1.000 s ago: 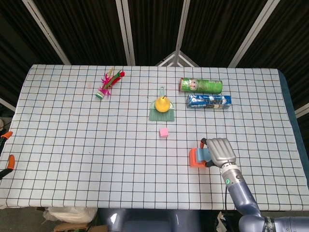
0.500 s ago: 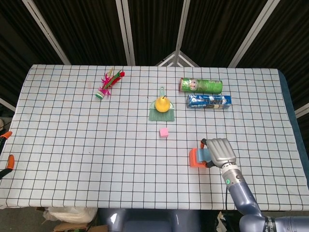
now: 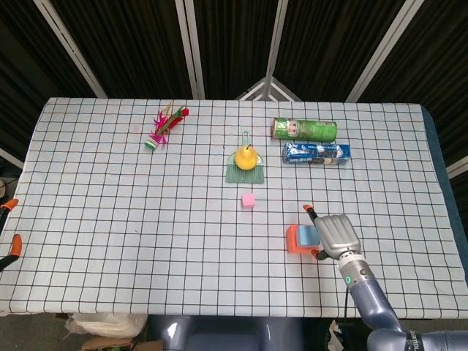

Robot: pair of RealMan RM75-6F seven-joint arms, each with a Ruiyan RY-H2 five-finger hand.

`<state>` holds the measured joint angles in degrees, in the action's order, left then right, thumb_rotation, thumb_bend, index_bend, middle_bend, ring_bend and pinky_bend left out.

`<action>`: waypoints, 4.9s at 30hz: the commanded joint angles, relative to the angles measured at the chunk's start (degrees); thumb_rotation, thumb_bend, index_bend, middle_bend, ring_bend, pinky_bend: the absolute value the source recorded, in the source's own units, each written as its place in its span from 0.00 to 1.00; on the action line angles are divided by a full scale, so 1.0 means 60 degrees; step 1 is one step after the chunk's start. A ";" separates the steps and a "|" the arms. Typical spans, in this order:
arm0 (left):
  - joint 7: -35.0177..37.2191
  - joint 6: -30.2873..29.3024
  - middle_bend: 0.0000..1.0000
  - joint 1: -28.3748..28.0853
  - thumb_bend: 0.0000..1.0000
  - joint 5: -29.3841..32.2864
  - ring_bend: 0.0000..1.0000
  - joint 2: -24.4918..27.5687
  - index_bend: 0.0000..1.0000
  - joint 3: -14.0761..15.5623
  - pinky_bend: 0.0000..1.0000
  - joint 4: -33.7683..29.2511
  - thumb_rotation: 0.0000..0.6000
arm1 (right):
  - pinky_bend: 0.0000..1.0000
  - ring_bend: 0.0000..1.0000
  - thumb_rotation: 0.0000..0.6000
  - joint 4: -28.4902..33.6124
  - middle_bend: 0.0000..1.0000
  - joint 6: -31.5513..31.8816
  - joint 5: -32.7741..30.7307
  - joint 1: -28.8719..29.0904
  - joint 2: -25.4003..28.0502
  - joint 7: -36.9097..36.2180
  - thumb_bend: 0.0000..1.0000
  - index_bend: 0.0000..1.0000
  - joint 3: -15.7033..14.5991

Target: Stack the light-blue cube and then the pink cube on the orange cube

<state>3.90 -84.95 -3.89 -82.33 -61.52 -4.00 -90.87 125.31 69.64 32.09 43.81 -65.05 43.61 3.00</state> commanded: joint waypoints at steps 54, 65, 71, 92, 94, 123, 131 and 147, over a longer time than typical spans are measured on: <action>0.1143 0.0009 0.04 0.0035 0.60 -0.0322 0.00 0.0325 0.11 0.0119 0.00 0.0227 1.00 | 0.97 1.00 1.00 -0.2618 1.00 0.3850 -0.1983 0.3116 -0.5787 0.1871 0.38 0.17 0.2243; 0.1162 0.0078 0.04 0.0005 0.60 -0.0281 0.00 0.0333 0.11 0.0115 0.00 0.0235 1.00 | 0.97 1.00 1.00 -0.3622 1.00 0.3456 -0.2307 0.3112 -0.6232 0.2385 0.38 0.22 0.2441; 0.1189 0.0072 0.04 0.0010 0.60 -0.0282 0.00 0.0347 0.11 0.0119 0.00 0.0235 1.00 | 0.97 1.00 1.00 -0.4112 1.00 0.3318 -0.2157 0.3051 -0.6517 0.2454 0.38 0.24 0.2416; 0.1088 0.0120 0.04 -0.0005 0.60 -0.0174 0.00 0.0326 0.11 0.0090 0.00 0.0228 1.00 | 0.97 1.00 1.00 -0.6029 1.00 0.1926 -0.1612 0.2781 -0.7276 0.2232 0.38 0.24 0.2465; 0.1062 0.0140 0.04 -0.0014 0.60 -0.0157 0.00 0.0318 0.11 0.0087 0.00 0.0224 1.00 | 0.97 1.00 1.00 -0.6157 1.00 0.1839 -0.1661 0.2781 -0.7314 0.2282 0.38 0.24 0.2524; 0.0707 0.0375 0.04 -0.0109 0.60 0.0109 0.00 0.0259 0.11 0.0029 0.00 0.0146 1.00 | 0.97 1.00 1.00 -0.8082 1.00 0.0334 -0.2221 0.2923 -0.7710 0.2566 0.38 0.31 0.3368; 0.0600 0.0461 0.05 -0.0150 0.60 0.0163 0.00 0.0237 0.11 0.0022 0.00 0.0121 1.00 | 0.97 1.00 1.00 -0.8291 1.00 0.0119 -0.2172 0.2877 -0.7784 0.2490 0.38 0.37 0.3361; 0.0588 0.0490 0.05 -0.0163 0.60 0.0170 0.00 0.0242 0.11 0.0026 0.00 0.0119 1.00 | 0.97 1.00 1.00 -0.8205 1.00 0.0275 -0.1767 0.2770 -0.7833 0.2239 0.38 0.49 0.3459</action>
<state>7.42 -82.01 -4.87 -81.32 -60.07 -3.83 -90.17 75.83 71.07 21.41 60.52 -112.19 56.99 23.69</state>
